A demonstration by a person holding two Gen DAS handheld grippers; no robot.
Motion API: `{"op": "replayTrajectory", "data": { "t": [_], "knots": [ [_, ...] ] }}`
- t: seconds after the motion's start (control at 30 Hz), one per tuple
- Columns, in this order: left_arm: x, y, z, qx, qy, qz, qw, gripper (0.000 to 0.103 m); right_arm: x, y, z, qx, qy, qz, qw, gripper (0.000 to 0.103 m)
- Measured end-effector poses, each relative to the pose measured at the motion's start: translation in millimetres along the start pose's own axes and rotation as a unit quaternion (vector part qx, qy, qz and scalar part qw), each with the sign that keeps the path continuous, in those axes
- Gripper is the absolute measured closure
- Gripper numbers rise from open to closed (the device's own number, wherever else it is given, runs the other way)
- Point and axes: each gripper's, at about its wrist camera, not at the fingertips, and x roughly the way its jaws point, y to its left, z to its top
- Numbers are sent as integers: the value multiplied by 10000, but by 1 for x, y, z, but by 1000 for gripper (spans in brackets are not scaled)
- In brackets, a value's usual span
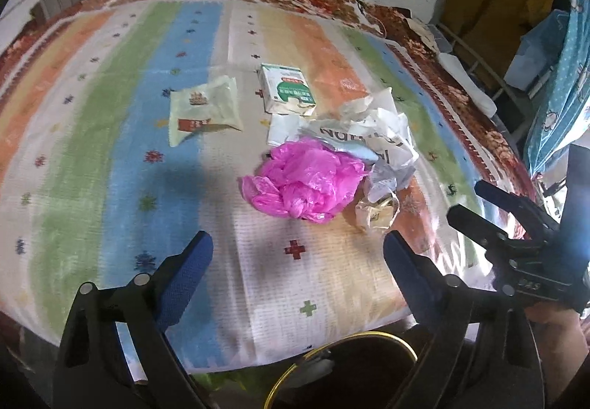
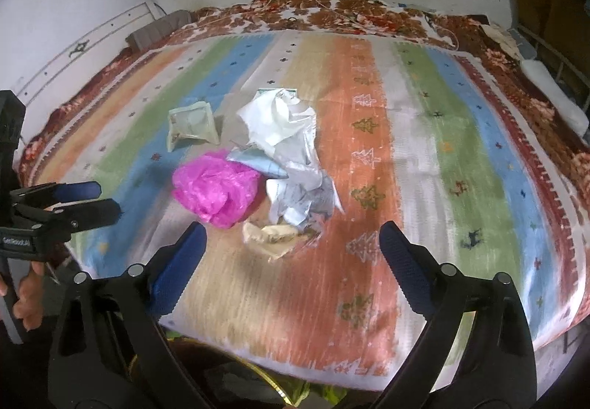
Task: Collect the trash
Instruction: 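Grasp the pink plastic bag with left gripper while right gripper grasps the white plastic bag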
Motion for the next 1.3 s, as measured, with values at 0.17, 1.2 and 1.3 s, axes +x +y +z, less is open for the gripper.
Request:
{"op": "replayTrajectory", "data": {
  "t": [0.17, 1.2, 1.3],
  "knots": [
    [15, 3, 10, -134, 42, -156, 9998, 16, 15, -1, 8, -51, 17, -13, 10000, 20],
    [52, 4, 41, -417, 160, -291, 9986, 95, 52, -22, 38, 358, 128, 387, 9985, 85],
    [42, 1, 45, -365, 111, -140, 9992, 96, 45, -23, 40, 410, 84, 365, 9985, 85]
  ]
}}
